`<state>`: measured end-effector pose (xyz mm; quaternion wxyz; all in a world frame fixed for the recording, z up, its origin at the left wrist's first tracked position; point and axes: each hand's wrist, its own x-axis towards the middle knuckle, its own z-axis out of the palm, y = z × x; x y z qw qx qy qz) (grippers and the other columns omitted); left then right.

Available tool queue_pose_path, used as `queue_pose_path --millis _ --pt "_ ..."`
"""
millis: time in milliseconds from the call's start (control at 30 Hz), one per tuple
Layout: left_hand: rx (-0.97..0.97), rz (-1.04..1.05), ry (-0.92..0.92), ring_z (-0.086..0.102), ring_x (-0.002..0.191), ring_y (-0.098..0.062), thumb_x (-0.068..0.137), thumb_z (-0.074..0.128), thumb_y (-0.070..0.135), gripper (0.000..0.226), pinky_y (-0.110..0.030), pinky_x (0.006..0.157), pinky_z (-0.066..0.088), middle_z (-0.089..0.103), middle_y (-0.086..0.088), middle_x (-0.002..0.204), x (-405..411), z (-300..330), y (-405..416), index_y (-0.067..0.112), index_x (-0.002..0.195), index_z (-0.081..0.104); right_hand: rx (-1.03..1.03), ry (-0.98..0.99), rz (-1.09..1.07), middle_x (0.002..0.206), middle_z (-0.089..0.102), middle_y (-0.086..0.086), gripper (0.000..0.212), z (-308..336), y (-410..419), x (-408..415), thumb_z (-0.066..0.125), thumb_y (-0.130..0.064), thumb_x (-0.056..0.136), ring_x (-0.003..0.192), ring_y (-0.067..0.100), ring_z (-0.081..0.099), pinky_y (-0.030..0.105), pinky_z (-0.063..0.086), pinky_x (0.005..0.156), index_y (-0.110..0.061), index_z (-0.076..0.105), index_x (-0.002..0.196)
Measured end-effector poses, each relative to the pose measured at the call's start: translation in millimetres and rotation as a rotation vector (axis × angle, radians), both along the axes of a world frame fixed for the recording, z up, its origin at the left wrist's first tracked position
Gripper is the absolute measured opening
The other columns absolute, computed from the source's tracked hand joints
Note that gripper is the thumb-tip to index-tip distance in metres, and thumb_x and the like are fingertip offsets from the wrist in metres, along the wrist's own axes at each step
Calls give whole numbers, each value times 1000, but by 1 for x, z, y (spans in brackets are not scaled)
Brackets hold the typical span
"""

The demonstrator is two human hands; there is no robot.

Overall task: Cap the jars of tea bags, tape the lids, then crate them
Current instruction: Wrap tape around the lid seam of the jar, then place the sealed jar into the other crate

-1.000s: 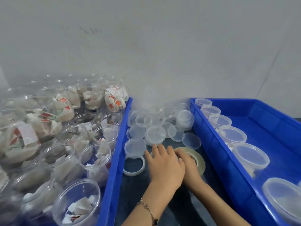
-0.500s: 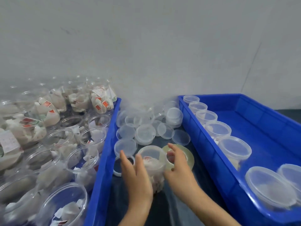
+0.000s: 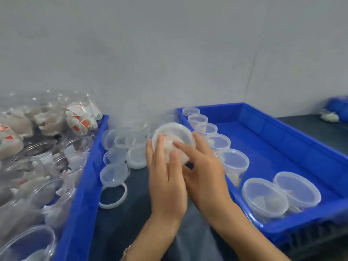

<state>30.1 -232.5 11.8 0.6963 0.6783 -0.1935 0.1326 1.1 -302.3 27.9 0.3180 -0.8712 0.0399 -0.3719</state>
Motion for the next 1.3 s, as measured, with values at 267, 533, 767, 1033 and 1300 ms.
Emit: queue_pose_path --millis 267,533,767,1033,1300 --pt "328 -654 -90 11 142 5 102 25 43 45 -36 120 12 13 20 157 15 43 -77 47 146 14 -176 -147 -611 139 46 20 33 37 -80 -36 73 -20 79 104 38 60 29 30 71 -25 70 112" --pt "821 -624 -105 -5 146 -9 98 7 54 56 -57 113 -4 14 11 159 16 16 -141 36 150 -6 -119 109 -680 120 50 12 26 3 -149 -40 57 -25 91 86 28 50 26 13 58 -27 68 114" --pt "1184 -588 -296 -11 146 -16 100 8 49 56 -56 109 -15 5 12 160 18 -13 -150 28 152 5 5 421 -632 108 53 12 29 -29 -183 -31 50 -28 94 95 34 53 32 29 71 -23 62 120" --pt "1295 -583 -369 -12 146 -18 101 13 48 54 -58 109 -15 7 7 160 19 -26 -149 29 151 16 -218 713 -678 108 51 15 34 -45 -188 -22 40 -41 98 98 35 53 38 38 77 -15 50 118" --pt "1259 -503 -340 -14 145 -12 101 16 48 58 -49 111 -18 2 7 160 30 -34 -105 22 152 11 -59 729 -706 110 52 12 35 -45 -189 -20 51 -45 86 108 34 45 43 34 86 -24 52 114"
